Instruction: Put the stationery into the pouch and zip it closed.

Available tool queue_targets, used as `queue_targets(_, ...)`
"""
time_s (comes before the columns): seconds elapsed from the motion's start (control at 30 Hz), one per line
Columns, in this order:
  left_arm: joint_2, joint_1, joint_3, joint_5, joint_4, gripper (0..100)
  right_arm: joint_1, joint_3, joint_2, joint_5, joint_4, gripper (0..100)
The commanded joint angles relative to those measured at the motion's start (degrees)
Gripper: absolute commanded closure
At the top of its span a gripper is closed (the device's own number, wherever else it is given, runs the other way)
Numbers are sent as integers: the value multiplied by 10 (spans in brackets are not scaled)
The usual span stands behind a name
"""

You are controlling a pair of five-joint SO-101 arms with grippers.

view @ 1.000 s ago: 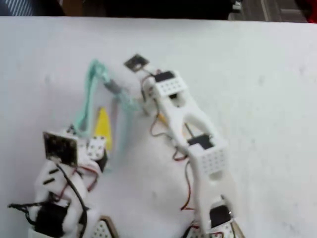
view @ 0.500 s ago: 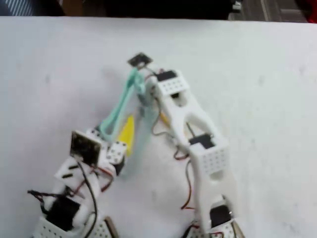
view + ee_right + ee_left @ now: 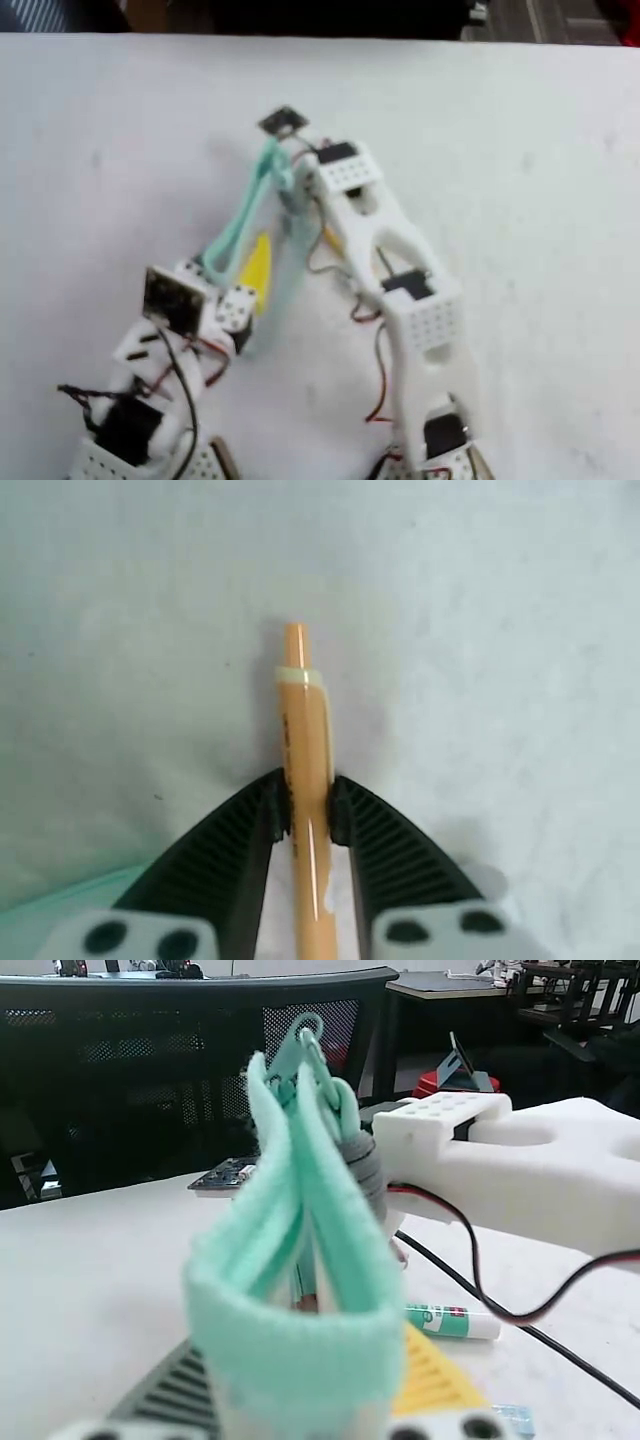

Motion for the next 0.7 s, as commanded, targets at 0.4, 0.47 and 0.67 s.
queue_targets(0.4,2,10,3,-28,16,852,15,-10,-44,-11,22,981)
queue_targets(0.47,2,14,1,-30,21,854,16,-9,-91,-11,52,981)
queue_targets(0.67,2,14,1,-30,20,867,41,1,-240,-11,135,981)
